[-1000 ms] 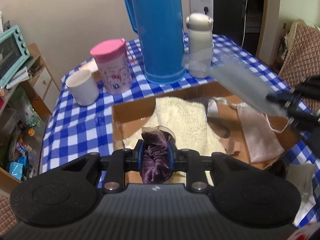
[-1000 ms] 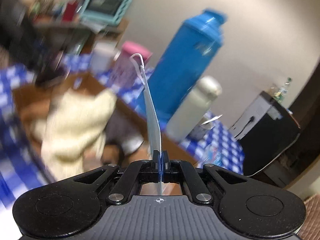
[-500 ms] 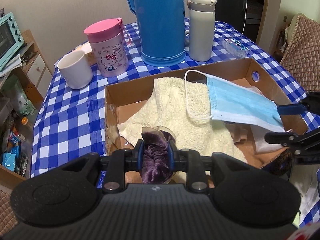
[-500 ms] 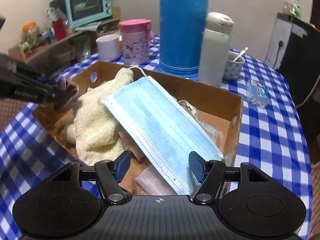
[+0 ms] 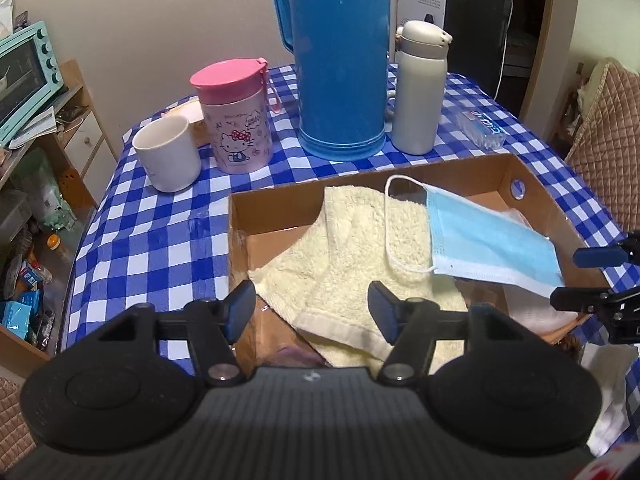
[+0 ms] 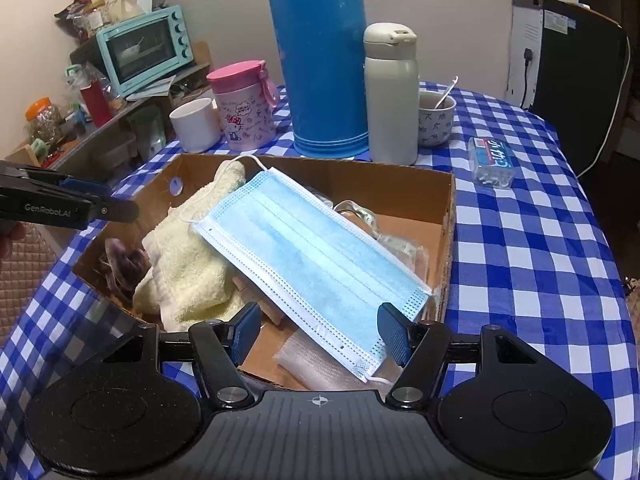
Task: Organize soft objects
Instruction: 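Withdraw both tools from the box back toward the cloths on the table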
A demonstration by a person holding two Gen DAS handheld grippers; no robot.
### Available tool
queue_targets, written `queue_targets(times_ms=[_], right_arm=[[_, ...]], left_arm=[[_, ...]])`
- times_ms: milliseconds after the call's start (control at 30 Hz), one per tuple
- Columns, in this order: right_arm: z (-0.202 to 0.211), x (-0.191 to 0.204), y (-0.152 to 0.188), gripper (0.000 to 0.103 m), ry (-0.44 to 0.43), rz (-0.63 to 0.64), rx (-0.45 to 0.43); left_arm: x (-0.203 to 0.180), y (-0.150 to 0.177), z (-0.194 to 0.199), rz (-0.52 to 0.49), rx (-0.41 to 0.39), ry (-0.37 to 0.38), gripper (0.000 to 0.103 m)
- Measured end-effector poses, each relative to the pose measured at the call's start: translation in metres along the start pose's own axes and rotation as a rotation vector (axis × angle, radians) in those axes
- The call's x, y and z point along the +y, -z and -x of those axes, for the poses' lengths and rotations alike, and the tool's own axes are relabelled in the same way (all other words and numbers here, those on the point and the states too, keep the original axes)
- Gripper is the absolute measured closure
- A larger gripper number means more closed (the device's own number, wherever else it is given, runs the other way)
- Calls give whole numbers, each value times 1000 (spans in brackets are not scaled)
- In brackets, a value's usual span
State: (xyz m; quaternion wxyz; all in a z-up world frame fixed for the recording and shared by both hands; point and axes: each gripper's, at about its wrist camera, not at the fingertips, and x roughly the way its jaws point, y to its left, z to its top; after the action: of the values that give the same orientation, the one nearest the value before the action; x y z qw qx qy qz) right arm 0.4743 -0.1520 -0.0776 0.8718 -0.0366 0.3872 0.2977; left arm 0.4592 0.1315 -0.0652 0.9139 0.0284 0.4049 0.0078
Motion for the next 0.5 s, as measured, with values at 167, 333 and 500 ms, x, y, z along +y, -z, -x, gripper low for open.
queue_targets(times_ms=[167,333,500], right_arm=[[3,-1,0,38,2,-14,1],[7,-2,1,38,-1,-32,-2],[15,-2,1,38,-2,-39,-13]], left_arm=[[4,3,4,12,14,-5,43],[5,7,10,20,22,-3,43],[3,13,18,38,30,8,43]])
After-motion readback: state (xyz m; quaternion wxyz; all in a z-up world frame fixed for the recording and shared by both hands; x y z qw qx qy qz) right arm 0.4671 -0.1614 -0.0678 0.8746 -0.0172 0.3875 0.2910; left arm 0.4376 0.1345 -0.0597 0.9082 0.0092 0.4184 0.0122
